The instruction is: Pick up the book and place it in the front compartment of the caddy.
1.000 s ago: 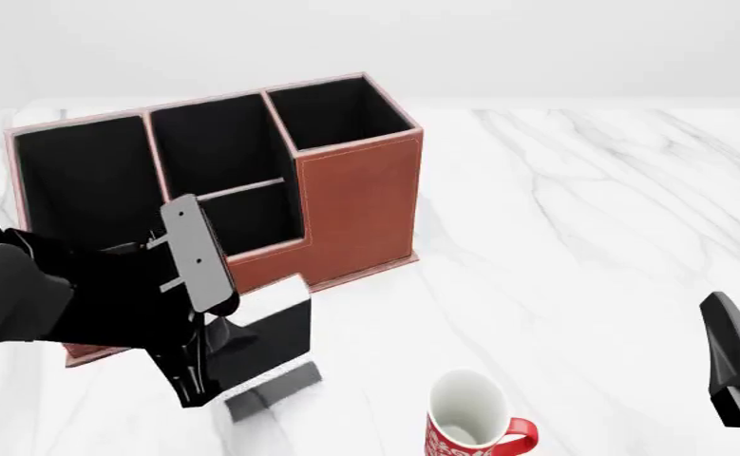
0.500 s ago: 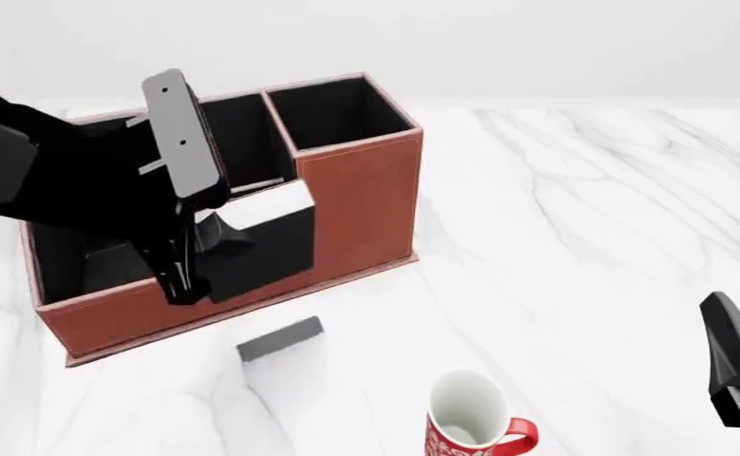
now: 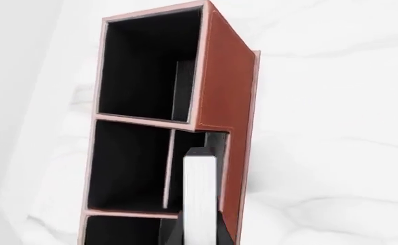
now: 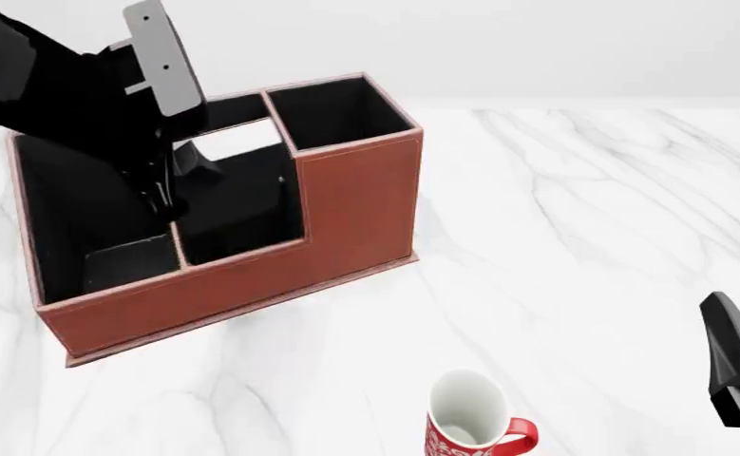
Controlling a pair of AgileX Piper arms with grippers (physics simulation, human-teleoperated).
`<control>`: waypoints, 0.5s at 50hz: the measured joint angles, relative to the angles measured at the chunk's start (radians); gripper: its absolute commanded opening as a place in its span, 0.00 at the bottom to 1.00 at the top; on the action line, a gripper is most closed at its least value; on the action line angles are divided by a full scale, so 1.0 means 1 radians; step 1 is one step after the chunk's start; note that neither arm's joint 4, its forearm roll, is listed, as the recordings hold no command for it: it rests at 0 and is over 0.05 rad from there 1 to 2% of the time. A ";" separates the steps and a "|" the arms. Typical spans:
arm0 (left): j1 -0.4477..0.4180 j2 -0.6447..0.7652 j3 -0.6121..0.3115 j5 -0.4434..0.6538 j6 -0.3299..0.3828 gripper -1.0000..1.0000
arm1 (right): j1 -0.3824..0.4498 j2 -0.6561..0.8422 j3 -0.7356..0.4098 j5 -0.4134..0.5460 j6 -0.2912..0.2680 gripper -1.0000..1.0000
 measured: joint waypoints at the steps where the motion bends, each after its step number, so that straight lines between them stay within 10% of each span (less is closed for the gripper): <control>1: 0.007 0.006 -0.006 -0.001 0.004 0.00 | 0.000 0.000 0.000 0.000 0.000 1.00; 25: 0.080 0.118 -0.113 -0.047 0.084 0.00 | 0.000 0.000 0.000 0.000 0.000 1.00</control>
